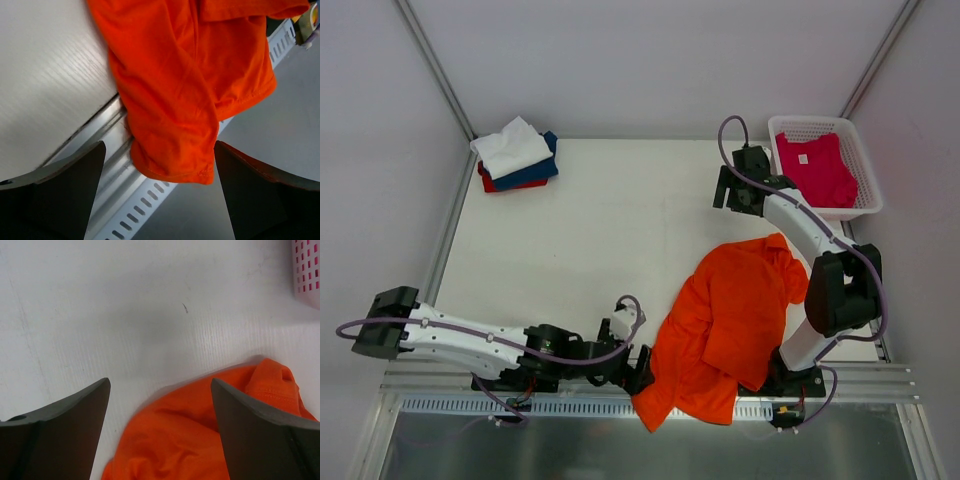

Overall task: Fold and stack the t-shirts
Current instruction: Move the tshirt to the center of the board

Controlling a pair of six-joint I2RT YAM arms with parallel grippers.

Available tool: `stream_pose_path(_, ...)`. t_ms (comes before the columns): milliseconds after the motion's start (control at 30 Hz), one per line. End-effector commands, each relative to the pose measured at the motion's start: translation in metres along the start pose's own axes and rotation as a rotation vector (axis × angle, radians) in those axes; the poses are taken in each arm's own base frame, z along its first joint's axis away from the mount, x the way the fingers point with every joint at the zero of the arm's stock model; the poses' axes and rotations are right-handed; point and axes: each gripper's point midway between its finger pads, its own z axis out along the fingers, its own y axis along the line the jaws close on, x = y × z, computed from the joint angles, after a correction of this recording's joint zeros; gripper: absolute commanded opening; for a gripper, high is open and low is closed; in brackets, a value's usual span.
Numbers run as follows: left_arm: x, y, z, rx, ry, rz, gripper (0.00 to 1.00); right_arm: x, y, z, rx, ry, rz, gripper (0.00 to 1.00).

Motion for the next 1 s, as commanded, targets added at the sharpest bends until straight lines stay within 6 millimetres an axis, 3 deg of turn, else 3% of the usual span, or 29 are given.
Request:
stream_pose_path(0,-0.010,-0.033,-0.005,-0.060,-0.094,0.000,0.91,-0.024,0.005,0.000,-0.052,-0.039,0.049,0.85)
stream_pose_path(100,0.007,-0.035,0.006,-0.154,-0.062,0.113,0.92,-0.026,0.001,0.004,-0.063,-0.035,0.062,0.84)
stream_pose_path(200,0.013,-0.064,0.014,-0.154,-0.031,0.158,0.93,-0.026,0.001,0.005,-0.077,-0.032,0.068,0.84)
stream_pose_path(300,0.023,-0.072,0.019,-0.161,-0.020,0.182,0.93,-0.025,0.000,0.006,-0.089,-0.023,0.073,0.84)
stream_pose_path(567,0.050,-0.065,0.022,-0.196,0.020,0.205,0.86,-0.027,-0.004,0.004,-0.110,-0.031,0.098,0.84)
stream_pose_path(967,0.055,-0.084,0.035,-0.235,0.081,0.341,0.75,-0.030,0.000,-0.001,-0.135,-0.037,0.115,0.84)
